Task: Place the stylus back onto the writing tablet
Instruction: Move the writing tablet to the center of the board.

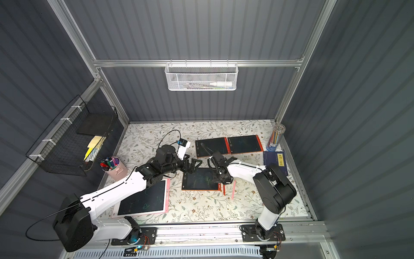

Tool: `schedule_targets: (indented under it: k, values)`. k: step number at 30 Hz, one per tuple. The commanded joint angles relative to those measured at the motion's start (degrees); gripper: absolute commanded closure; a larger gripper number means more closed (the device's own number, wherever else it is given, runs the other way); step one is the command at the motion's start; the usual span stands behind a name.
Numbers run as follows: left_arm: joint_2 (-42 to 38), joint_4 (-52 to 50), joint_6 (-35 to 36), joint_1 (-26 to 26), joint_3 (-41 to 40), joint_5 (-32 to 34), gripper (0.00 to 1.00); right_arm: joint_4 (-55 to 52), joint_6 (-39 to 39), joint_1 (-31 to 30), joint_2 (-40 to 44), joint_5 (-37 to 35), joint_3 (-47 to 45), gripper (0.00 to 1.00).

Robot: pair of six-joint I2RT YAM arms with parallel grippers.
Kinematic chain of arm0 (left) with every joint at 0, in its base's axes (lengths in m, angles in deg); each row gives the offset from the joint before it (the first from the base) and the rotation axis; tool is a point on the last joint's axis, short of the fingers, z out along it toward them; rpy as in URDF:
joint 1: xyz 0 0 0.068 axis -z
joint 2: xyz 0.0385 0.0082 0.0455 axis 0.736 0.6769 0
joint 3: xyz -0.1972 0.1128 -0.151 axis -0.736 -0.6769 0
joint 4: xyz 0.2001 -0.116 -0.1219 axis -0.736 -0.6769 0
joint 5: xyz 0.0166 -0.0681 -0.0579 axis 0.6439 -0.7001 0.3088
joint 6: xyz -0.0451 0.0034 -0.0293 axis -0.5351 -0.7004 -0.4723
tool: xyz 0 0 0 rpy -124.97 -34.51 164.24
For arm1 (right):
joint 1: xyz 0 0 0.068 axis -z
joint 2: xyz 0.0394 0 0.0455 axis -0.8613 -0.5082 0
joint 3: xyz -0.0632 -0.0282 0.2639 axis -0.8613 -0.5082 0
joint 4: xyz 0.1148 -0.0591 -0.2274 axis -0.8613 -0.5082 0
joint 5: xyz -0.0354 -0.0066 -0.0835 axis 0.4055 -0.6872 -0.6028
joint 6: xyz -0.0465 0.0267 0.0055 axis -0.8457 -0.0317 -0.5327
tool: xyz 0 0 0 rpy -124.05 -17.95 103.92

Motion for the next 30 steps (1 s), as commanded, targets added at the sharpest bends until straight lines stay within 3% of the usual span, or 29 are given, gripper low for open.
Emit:
schedule_targets:
  k: [1, 18, 20, 24, 30]
  values:
    - [-0.84, -1.1, -0.78, 0.28, 2.02, 0.72, 0.02, -0.47, 1.19, 0.1, 0.25, -0.53, -2.18, 0.81]
    - [0.43, -5.57, -4.55, 0.13, 7.03, 0.73, 0.01, 12.99, 8.05, -3.85, -2.38, 16.66, -3.78, 0.81]
    - [0.47, -5.94, -4.52, 0.17, 6.76, 1.03, 0.01, 13.3, 8.76, -3.89, -1.01, 16.24, -4.45, 0.81]
    - [0.56, -4.73, -2.8, 0.21, 4.81, 2.97, 0.01, 8.31, 6.8, -3.83, 3.33, 8.62, -4.95, 0.81]
    - [-0.23, -1.68, -0.87, 0.24, 2.03, -0.77, 0.01, -2.18, 1.84, -1.77, 9.77, -0.26, -6.7, 0.77]
